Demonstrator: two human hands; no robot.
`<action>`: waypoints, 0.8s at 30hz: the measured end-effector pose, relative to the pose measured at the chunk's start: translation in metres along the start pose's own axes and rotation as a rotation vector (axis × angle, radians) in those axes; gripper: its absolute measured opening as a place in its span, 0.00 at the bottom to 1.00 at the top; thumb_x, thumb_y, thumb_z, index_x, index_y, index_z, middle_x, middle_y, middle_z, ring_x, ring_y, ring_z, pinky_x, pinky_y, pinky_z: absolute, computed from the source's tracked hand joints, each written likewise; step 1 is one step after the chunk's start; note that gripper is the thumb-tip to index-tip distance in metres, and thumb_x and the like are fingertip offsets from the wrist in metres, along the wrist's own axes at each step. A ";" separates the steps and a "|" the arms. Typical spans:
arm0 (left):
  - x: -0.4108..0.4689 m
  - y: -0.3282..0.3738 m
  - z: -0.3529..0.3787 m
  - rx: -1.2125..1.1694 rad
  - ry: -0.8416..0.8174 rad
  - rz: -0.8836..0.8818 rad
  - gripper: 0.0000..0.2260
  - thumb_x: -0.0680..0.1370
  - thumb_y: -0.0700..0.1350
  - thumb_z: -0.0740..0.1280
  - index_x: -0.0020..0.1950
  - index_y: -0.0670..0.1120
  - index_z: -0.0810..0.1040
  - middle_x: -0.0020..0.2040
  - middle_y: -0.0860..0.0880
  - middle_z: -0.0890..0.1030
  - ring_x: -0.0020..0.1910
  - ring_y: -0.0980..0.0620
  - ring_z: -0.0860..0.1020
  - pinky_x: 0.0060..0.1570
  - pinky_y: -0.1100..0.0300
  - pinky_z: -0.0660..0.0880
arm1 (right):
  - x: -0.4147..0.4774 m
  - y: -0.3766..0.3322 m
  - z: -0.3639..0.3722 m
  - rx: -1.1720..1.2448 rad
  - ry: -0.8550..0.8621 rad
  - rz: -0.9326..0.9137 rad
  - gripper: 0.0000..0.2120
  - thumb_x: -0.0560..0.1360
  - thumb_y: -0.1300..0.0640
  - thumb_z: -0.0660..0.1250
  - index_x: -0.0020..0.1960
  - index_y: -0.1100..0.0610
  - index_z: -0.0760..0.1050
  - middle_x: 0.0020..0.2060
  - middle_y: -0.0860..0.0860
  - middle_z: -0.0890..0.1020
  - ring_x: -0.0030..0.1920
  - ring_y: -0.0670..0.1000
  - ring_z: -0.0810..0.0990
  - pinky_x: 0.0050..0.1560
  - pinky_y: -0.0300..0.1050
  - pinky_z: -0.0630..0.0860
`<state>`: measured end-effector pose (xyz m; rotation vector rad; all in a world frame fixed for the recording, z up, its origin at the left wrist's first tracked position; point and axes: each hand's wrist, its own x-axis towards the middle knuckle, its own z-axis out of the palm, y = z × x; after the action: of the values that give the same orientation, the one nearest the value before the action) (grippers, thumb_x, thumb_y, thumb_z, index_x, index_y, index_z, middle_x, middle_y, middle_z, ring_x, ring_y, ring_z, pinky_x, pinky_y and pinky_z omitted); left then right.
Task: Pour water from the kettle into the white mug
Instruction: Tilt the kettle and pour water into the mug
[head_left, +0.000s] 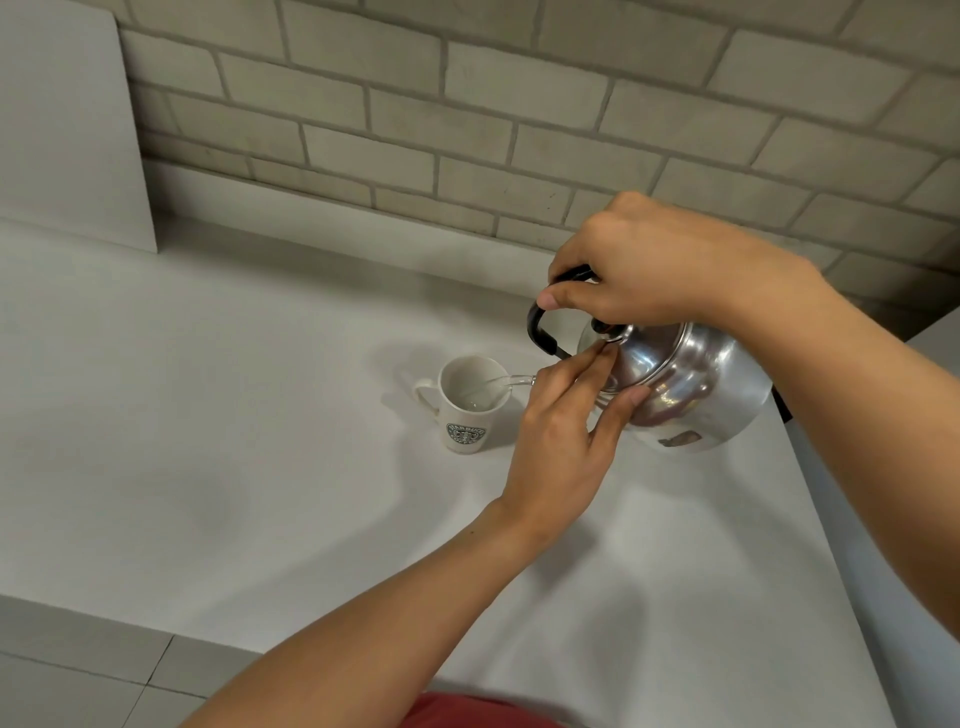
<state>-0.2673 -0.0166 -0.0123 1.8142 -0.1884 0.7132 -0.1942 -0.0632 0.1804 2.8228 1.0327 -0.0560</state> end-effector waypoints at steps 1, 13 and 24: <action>0.000 0.000 0.000 -0.002 0.000 -0.003 0.19 0.81 0.47 0.71 0.71 0.43 0.79 0.66 0.47 0.81 0.65 0.50 0.78 0.67 0.70 0.67 | 0.001 0.000 0.000 -0.006 -0.003 -0.002 0.19 0.82 0.39 0.66 0.55 0.52 0.88 0.40 0.55 0.87 0.46 0.58 0.84 0.46 0.57 0.83; 0.002 0.004 0.003 -0.057 0.026 -0.029 0.18 0.81 0.47 0.72 0.70 0.44 0.79 0.65 0.50 0.80 0.62 0.51 0.80 0.64 0.68 0.71 | 0.004 -0.001 -0.005 -0.040 -0.018 -0.014 0.21 0.81 0.38 0.66 0.54 0.53 0.88 0.41 0.56 0.87 0.47 0.60 0.84 0.48 0.59 0.83; 0.001 0.003 0.004 -0.093 0.016 -0.060 0.19 0.81 0.49 0.71 0.71 0.46 0.79 0.65 0.52 0.80 0.59 0.49 0.81 0.61 0.55 0.77 | 0.007 -0.001 -0.004 -0.062 -0.023 -0.013 0.21 0.81 0.38 0.67 0.52 0.55 0.88 0.40 0.55 0.87 0.46 0.59 0.84 0.47 0.59 0.83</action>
<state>-0.2662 -0.0214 -0.0098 1.7179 -0.1538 0.6657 -0.1892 -0.0574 0.1839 2.7540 1.0292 -0.0574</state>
